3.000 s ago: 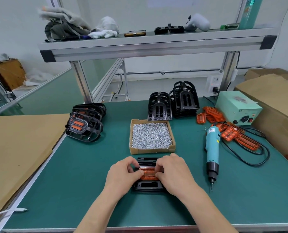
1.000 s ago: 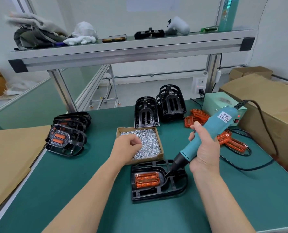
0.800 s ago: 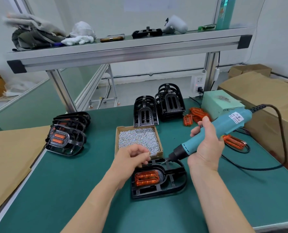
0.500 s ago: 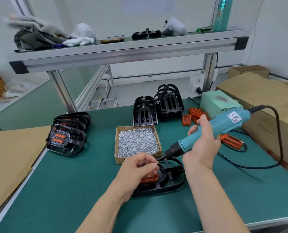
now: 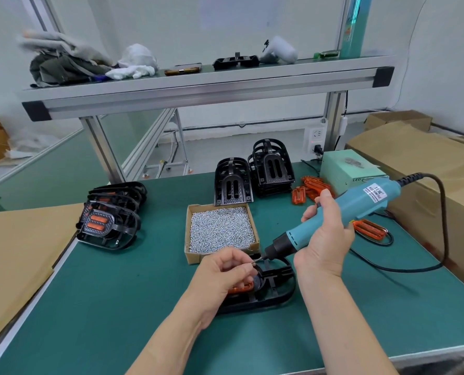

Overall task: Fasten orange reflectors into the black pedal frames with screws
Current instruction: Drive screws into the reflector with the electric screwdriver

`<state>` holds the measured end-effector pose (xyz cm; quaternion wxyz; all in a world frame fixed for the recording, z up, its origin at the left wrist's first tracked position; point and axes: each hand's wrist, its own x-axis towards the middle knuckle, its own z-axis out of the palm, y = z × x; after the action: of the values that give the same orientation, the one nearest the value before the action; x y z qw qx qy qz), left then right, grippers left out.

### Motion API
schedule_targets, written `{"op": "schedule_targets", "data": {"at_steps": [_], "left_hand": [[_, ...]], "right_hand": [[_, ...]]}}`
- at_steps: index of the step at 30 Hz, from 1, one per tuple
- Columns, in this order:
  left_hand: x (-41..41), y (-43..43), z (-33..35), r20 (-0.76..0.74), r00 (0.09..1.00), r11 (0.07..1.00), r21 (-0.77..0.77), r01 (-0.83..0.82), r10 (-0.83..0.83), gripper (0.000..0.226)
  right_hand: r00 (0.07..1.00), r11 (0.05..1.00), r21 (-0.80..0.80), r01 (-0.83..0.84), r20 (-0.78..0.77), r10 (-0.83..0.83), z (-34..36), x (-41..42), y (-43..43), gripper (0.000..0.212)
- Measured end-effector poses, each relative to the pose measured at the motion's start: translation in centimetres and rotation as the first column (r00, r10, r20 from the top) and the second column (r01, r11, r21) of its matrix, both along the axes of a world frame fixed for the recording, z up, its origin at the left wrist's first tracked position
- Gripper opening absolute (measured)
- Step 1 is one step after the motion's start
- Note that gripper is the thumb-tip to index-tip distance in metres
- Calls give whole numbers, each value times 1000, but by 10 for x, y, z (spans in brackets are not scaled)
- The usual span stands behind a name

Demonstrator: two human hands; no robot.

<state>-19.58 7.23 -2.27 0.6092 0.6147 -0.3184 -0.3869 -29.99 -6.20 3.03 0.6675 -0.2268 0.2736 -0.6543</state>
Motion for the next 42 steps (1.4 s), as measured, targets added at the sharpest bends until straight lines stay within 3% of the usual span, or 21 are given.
{"op": "schedule_targets", "data": {"at_steps": [7, 10, 13, 15, 18, 23, 27, 34, 42], "left_hand": [[-7, 1, -7, -4, 998, 997, -43, -70, 70, 20], [-11, 0, -10, 239, 959, 987, -70, -141, 154, 21], [-13, 0, -16, 501, 841, 979, -121, -165, 204, 24], [-12, 2, -19, 584, 777, 972, -161, -172, 234, 24], [-10, 3, -24, 611, 744, 963, -194, -189, 269, 19], [-5, 4, -26, 636, 739, 975, -128, -182, 222, 33], [9, 19, -39, 797, 536, 958, -191, -212, 277, 21], [9, 25, -57, 919, 352, 983, -153, -105, 180, 26], [10, 24, -61, 932, 329, 986, -121, -111, 152, 29]], "right_hand": [[1000, 1000, 1, 9, -22, -9, -2, 0, 2, 21], [996, 999, -14, 33, -76, -34, -4, 3, 3, 21], [992, 999, -18, 41, -118, -43, -5, 8, 6, 23], [990, 999, -14, 30, -139, -32, -6, 11, 7, 24], [986, 999, -17, 31, -160, -34, -9, 15, 6, 23], [977, 995, -85, 47, -203, -64, -15, 23, 2, 22], [957, 978, -204, 47, -270, -102, -20, 27, 5, 26], [945, 939, -344, 19, -302, -129, -30, 31, 17, 23], [930, 924, -383, -12, -344, -131, -34, 33, 17, 19]]}}
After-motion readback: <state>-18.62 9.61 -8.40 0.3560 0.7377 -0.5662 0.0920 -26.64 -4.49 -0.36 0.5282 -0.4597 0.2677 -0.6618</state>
